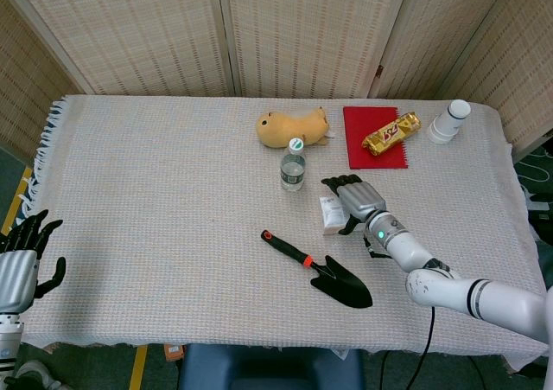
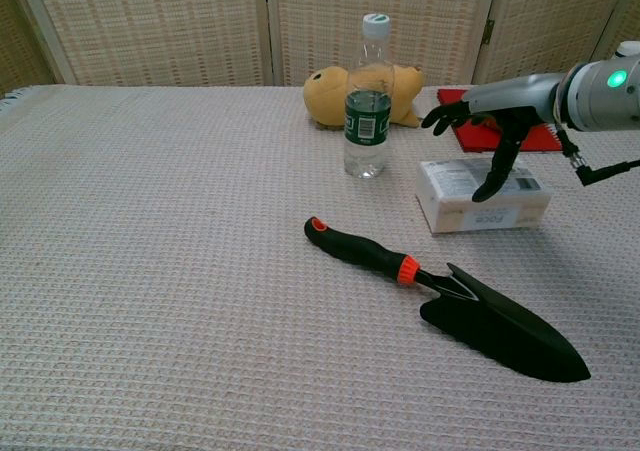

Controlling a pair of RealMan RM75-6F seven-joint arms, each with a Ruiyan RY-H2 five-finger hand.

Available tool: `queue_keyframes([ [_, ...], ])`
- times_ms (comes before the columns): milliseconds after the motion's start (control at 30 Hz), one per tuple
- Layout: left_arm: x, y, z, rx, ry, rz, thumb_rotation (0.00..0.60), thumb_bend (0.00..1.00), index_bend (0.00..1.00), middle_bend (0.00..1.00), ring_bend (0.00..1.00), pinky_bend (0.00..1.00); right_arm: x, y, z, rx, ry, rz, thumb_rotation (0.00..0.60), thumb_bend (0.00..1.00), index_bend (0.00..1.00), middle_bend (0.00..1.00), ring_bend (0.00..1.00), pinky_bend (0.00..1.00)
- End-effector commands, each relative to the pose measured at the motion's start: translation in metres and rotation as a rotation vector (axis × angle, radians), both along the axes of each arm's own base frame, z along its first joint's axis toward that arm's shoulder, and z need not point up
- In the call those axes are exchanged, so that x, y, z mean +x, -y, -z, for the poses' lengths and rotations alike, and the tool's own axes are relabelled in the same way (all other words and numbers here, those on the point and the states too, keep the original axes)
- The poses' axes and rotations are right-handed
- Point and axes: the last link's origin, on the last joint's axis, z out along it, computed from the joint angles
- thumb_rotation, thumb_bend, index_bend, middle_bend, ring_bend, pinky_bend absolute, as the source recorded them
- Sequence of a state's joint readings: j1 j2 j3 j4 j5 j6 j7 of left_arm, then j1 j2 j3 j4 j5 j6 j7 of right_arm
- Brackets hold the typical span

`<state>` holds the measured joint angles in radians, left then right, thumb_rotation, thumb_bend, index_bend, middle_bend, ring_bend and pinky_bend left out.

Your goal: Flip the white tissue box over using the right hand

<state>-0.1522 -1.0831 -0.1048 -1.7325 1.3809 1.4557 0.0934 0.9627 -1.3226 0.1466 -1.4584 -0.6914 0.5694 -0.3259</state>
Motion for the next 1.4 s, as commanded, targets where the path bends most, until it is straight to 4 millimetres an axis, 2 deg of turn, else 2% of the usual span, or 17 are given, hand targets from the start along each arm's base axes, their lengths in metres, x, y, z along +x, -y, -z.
queue_keyframes([
  [33, 0.000, 0.000, -0.001, 0.000, 0.003, 0.002, 0.600, 0.48, 0.16, 0.00, 0.00, 0.09, -0.002, 0.002, 0.010, 0.018, -0.026, 0.018, 0.600, 0.00, 0.08, 0.08, 0.06, 0.00],
  [400, -0.002, -0.002, -0.001, -0.001, 0.001, -0.007, 0.600, 0.48, 0.16, 0.00, 0.00, 0.09, -0.001, 0.010, 0.026, 0.036, -0.042, 0.036, 0.600, 0.00, 0.14, 0.15, 0.08, 0.00],
  [633, -0.002, -0.003, -0.002, 0.004, 0.006, -0.007, 0.600, 0.48, 0.16, 0.00, 0.00, 0.09, -0.003, 0.012, 0.031, 0.031, -0.049, 0.029, 0.600, 0.00, 0.30, 0.25, 0.12, 0.00],
  [867, -0.002, -0.003, -0.001, -0.004, 0.006, -0.005, 0.600, 0.49, 0.16, 0.00, 0.00, 0.09, -0.002, 0.012, 0.027, -0.033, -0.020, -0.002, 0.600, 0.00, 0.43, 0.36, 0.19, 0.00],
  [1033, -0.002, -0.003, 0.000, -0.006, 0.003, -0.006, 0.600, 0.49, 0.16, 0.00, 0.00, 0.09, -0.001, 0.011, 0.023, -0.071, 0.027, -0.018, 0.600, 0.00, 0.48, 0.41, 0.25, 0.00],
  [1067, -0.002, -0.002, 0.000, -0.006, 0.003, -0.006, 0.600, 0.49, 0.16, 0.00, 0.00, 0.09, 0.000, 0.009, 0.020, -0.094, 0.078, -0.016, 0.600, 0.00, 0.48, 0.42, 0.27, 0.00],
  [1100, -0.002, -0.002, 0.000, -0.005, 0.004, -0.005, 0.600, 0.48, 0.16, 0.00, 0.00, 0.09, 0.003, 0.008, 0.011, -0.159, 0.226, 0.034, 0.600, 0.00, 0.48, 0.43, 0.28, 0.00],
  [1133, -0.001, -0.002, 0.000, -0.002, 0.004, -0.004, 0.600, 0.48, 0.16, 0.00, 0.00, 0.09, 0.000, -0.002, 0.001, -0.221, 0.440, 0.075, 0.600, 0.00, 0.48, 0.44, 0.29, 0.00],
  [1200, -0.001, -0.002, 0.000, -0.002, 0.004, -0.003, 0.600, 0.48, 0.16, 0.00, 0.00, 0.09, -0.012, -0.013, -0.007, -0.246, 0.680, 0.100, 0.600, 0.00, 0.48, 0.44, 0.30, 0.00],
  [1233, -0.001, -0.002, 0.000, -0.003, 0.003, -0.002, 0.600, 0.48, 0.16, 0.00, 0.00, 0.09, -0.022, -0.018, -0.011, -0.249, 0.840, 0.131, 0.600, 0.00, 0.48, 0.45, 0.30, 0.00],
  [1300, -0.001, -0.002, 0.001, -0.006, 0.002, -0.001, 0.600, 0.48, 0.16, 0.00, 0.00, 0.09, -0.044, -0.024, -0.016, -0.217, 1.051, 0.181, 0.600, 0.00, 0.48, 0.46, 0.32, 0.00],
  [1400, 0.000, -0.002, 0.003, -0.013, -0.002, 0.002, 0.600, 0.48, 0.16, 0.00, 0.00, 0.09, -0.071, -0.027, -0.017, -0.180, 1.192, 0.207, 0.600, 0.00, 0.48, 0.46, 0.32, 0.00],
])
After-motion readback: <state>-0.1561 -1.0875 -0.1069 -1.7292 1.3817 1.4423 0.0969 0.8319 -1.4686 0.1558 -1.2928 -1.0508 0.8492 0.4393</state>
